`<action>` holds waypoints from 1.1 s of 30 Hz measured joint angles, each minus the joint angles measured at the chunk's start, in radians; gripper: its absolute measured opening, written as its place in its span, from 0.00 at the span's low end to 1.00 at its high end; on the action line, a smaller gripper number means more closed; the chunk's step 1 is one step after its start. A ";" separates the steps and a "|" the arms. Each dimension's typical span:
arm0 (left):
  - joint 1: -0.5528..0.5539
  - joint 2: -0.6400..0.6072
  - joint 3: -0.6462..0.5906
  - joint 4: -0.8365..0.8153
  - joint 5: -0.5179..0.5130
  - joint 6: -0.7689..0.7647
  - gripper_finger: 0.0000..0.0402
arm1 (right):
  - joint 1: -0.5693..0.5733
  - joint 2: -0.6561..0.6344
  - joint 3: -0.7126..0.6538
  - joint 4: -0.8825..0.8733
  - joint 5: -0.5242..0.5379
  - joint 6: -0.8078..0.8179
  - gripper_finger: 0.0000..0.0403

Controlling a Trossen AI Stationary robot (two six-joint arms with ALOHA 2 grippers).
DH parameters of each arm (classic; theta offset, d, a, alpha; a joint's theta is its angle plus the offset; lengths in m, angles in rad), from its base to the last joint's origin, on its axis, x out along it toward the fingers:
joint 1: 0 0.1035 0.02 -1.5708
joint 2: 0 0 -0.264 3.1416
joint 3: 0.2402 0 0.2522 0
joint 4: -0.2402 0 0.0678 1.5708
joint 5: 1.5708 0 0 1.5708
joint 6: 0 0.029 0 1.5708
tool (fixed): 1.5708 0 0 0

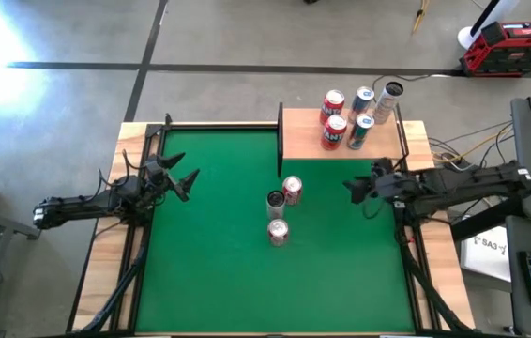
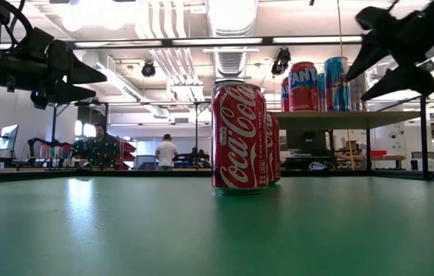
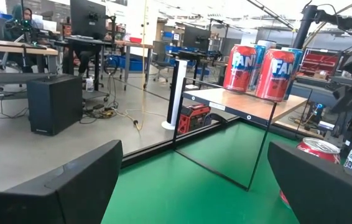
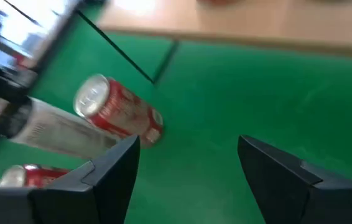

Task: Place canned beverage on shelf
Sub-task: Put the top red white soda can on the shelf

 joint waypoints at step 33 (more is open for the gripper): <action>0.000 0.004 0.000 -0.006 0.000 0.000 0.96 | -0.010 0.871 0.785 -0.503 -0.121 0.420 0.66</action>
